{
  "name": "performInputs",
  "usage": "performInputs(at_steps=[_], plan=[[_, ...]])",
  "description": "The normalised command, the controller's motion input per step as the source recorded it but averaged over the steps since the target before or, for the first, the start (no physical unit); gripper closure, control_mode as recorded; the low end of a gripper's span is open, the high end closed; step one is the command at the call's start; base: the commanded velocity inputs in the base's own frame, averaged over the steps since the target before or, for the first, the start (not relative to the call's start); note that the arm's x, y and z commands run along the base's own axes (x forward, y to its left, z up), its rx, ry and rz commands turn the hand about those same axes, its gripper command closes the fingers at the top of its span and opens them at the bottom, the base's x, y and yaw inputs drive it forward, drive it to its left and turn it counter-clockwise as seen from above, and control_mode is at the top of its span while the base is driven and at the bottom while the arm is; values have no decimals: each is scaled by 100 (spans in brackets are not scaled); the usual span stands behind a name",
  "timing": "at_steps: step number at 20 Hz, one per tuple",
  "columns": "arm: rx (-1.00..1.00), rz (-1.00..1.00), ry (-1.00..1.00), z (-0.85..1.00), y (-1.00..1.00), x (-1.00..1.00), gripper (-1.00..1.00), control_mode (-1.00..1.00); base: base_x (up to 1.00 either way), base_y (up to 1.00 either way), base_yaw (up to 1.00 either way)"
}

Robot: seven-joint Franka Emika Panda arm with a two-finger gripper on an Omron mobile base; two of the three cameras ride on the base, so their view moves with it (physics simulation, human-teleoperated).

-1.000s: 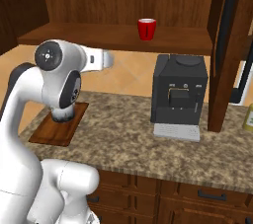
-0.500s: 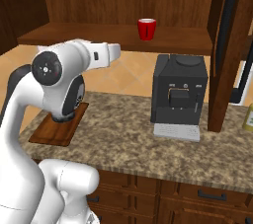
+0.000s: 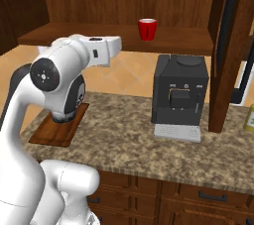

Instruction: Pick the kettle from the counter and place it on the tray. Then pick the mug from the cabinet and place it on the tray. Then close the cabinet doors.

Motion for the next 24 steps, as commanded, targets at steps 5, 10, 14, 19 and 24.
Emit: performInputs(at_steps=[5, 10, 14, 19, 24], plan=[[0, 0, 0, 9, -13, 0, -100, -100, 0, 0, 0], [1, 0, 0, 0, -21, 0, -100, -100, 0, 0, 0], [0, 0, 0, 0, -16, 8, -100, -100, 0, 0, 0], [1, 0, 1, 0, -10, 28, -100, -100, 0, 0, 0], [4, 0, 3, 0, -21, 37, -100, -100, 0, 0, 0]])
